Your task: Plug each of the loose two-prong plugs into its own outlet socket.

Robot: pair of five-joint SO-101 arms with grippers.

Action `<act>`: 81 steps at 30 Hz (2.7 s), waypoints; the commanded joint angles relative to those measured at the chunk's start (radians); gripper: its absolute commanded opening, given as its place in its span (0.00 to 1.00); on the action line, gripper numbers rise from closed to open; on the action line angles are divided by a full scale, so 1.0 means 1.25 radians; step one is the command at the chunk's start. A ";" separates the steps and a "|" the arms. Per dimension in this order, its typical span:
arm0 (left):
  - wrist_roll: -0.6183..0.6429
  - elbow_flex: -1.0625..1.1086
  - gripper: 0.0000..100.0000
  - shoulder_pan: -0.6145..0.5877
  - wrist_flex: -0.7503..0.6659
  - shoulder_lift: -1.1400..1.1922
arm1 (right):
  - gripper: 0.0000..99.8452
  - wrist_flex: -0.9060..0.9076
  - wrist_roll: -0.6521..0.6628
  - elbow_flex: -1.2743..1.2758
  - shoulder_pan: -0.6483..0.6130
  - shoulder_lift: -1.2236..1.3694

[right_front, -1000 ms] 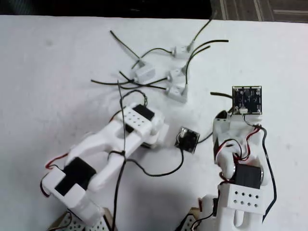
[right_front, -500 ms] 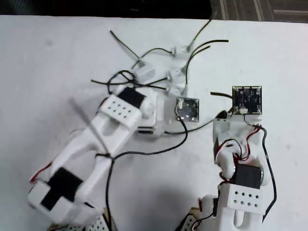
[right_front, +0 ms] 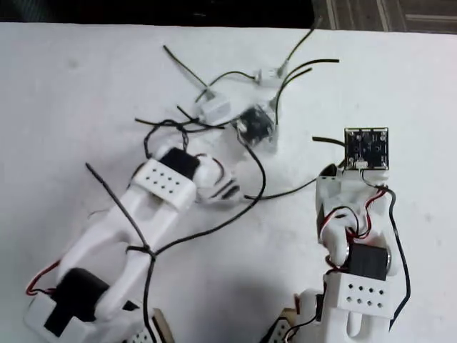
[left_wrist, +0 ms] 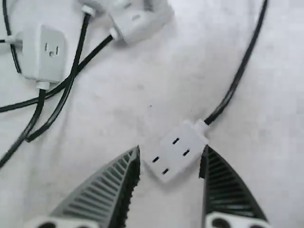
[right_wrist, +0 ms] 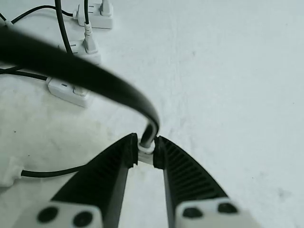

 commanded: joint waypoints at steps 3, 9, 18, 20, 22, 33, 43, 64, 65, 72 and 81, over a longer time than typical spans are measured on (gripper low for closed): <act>0.250 0.093 0.21 0.078 -0.280 -0.028 | 0.02 -0.010 0.007 -0.002 0.012 -0.013; 0.247 0.211 0.06 0.148 -0.539 -0.002 | 0.02 -0.010 0.007 -0.002 0.012 -0.013; 0.248 -0.174 0.02 0.141 -0.190 0.347 | 0.02 -0.010 0.007 -0.002 0.012 -0.013; 0.248 -0.265 0.02 0.154 -0.107 0.419 | 0.02 -0.010 0.009 -0.002 0.012 -0.013; 0.247 -0.345 0.02 0.164 -0.042 0.484 | 0.02 -0.010 0.009 -0.002 0.012 -0.013; 0.162 -0.492 0.02 0.244 0.230 0.603 | 0.02 -0.013 0.012 -0.006 0.046 -0.013; 0.155 -0.491 0.02 0.278 0.342 0.597 | 0.02 -0.013 0.014 -0.009 0.061 -0.013; 0.222 -0.416 0.02 0.044 0.489 0.197 | 0.02 -0.012 0.014 -0.009 0.060 -0.014; 0.222 -0.374 0.02 0.035 0.485 0.187 | 0.02 -0.012 0.014 -0.009 0.058 -0.014; 0.167 -0.016 0.02 -0.001 0.293 0.020 | 0.02 -0.012 0.014 -0.006 0.055 -0.014; 0.169 0.201 0.02 0.002 0.109 -0.082 | 0.02 -0.012 0.014 -0.005 0.053 -0.014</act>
